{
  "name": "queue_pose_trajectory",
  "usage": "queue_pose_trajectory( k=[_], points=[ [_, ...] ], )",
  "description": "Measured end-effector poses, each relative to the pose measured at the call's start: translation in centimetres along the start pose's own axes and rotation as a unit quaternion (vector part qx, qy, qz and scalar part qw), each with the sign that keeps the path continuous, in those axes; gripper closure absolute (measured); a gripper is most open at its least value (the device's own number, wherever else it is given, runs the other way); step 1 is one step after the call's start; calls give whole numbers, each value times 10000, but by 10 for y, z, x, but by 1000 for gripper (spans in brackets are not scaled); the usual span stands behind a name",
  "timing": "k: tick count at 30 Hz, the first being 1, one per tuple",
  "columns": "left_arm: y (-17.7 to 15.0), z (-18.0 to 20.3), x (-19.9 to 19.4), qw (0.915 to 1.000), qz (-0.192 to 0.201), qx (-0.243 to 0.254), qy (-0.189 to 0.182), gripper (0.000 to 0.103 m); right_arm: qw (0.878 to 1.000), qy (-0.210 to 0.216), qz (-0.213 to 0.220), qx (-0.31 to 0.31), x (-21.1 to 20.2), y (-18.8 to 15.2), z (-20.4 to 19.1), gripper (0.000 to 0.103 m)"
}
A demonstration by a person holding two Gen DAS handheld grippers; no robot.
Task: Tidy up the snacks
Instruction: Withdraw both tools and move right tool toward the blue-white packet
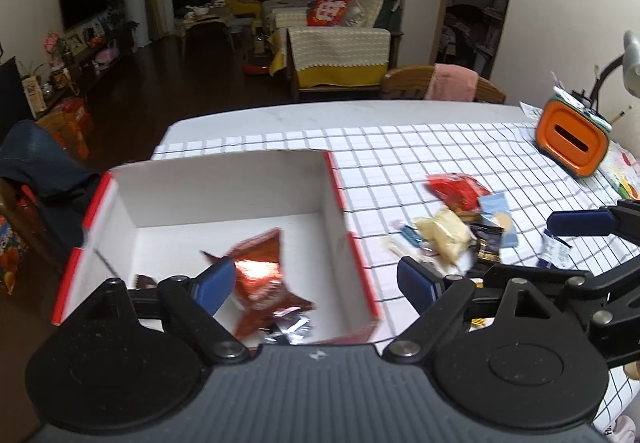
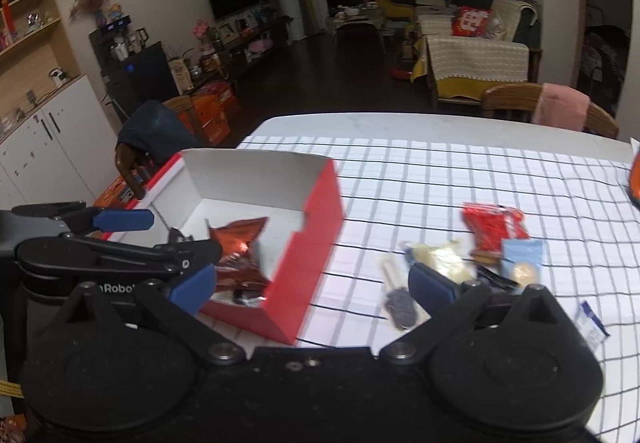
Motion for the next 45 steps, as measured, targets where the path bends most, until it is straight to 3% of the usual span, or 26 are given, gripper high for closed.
queue_pose_trajectory(
  k=[7,24,33,45],
  points=[
    [-10,43,17,9997,-188,78,-132,12,9995,-286,-105,74,-19,-23,53,0],
    [-23,123,75,9974,-635,262,238,12,9901,-1309,-382,330,-21,-62,190,0],
    [-27,133,113,9939,-959,143,529,12,9800,-1720,-666,752,6,-77,237,4],
    [-30,124,162,9830,-1576,-435,840,13,9665,-1950,-1066,1286,43,-86,260,8]
  ],
)
Point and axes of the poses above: each gripper's, at about its wrist camera, not at the fingertips, and x roughly the way its jaws point, z to its right, y to its top, the point moved 4 cm from there along x, roughly the way its jaws point, and after that the axes turned 6 degrees about z, right-handed, at the moved point
